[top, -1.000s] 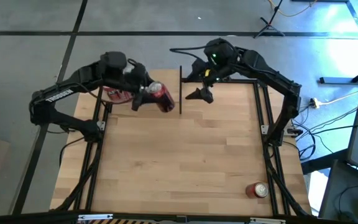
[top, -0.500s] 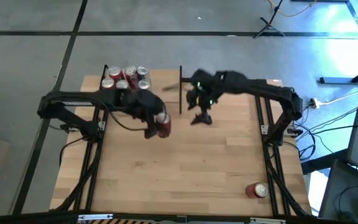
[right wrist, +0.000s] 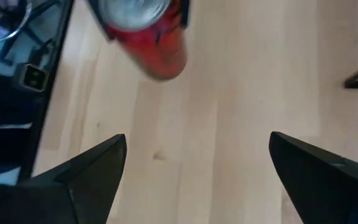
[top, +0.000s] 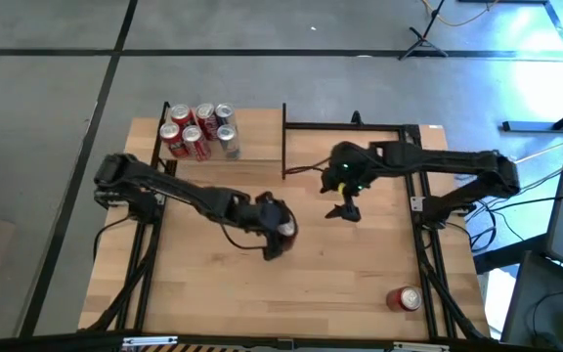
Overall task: Place canned beverage on shelf
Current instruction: Put the top red-black soda can on the shelf
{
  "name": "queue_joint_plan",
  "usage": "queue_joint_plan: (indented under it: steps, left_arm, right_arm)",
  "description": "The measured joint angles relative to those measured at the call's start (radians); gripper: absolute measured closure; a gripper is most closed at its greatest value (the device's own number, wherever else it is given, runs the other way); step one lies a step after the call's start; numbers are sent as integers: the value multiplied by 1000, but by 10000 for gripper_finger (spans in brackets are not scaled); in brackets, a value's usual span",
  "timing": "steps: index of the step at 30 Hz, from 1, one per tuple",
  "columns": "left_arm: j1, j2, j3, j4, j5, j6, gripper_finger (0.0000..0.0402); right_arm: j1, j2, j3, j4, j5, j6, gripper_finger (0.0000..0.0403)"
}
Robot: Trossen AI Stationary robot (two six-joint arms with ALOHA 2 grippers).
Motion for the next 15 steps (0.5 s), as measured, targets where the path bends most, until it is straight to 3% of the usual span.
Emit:
queue_joint_plan:
  steps: [7,15]
  left_arm:
    - [-4,156,0,169,-20,20,129]
    - [-12,249,1,243,-23,54,118]
  right_arm:
    - [31,-139,-188,152,96,87,22]
    - [79,-169,-312,241,117,139,22]
